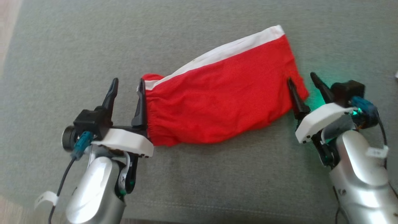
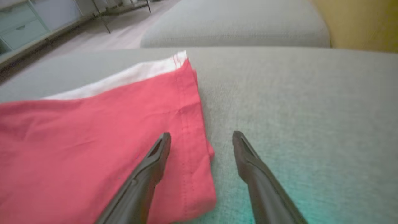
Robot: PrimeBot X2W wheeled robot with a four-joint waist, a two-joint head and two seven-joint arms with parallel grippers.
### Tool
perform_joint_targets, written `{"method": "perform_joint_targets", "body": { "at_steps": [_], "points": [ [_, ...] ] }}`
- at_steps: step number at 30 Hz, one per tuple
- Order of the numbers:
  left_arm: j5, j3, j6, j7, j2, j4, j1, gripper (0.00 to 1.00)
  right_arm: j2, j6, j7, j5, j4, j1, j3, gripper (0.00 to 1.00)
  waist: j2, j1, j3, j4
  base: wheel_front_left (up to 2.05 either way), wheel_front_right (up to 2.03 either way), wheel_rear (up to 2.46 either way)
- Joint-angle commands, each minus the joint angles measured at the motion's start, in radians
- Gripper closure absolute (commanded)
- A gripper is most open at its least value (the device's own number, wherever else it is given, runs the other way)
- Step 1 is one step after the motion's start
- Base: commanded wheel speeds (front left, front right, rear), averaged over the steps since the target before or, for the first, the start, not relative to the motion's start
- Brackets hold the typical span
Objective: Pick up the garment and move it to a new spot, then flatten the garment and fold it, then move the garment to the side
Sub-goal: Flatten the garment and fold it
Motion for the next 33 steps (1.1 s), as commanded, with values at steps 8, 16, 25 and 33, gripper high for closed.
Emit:
{"method": "perform_joint_targets", "body": {
  "at_steps": [8, 16, 25, 33],
  "points": [
    [0.021, 0.037, -0.016, -0.012, -0.010, -0.032, -0.037, 0.00, 0.000, -0.001, 0.118, 0.034, 0.164, -0.095, 0.064, 0.12, 0.0000, 0.0000, 0.017, 0.036, 0.00, 0.00, 0.00],
    [0.043, 0.066, -0.022, -0.012, -0.009, -0.038, -0.020, 0.00, 0.017, -0.001, 0.139, 0.116, 0.163, -0.080, 0.095, 1.00, 0.0000, 0.0000, 0.006, -0.004, 0.00, 0.00, 0.00],
    [0.047, 0.092, -0.028, -0.012, 0.005, -0.038, 0.011, 0.00, 0.043, -0.001, 0.062, 0.165, 0.056, 0.060, 0.041, 1.00, 0.0000, 0.0000, -0.036, -0.068, 0.00, 0.00, 0.00],
    [0.042, 0.102, -0.025, -0.012, 0.023, -0.043, 0.051, 0.00, 0.073, -0.001, 0.040, 0.175, -0.077, 0.241, -0.064, 1.00, 0.0000, 0.0000, -0.075, -0.120, 0.00, 0.00, 0.00]
  ]
}}
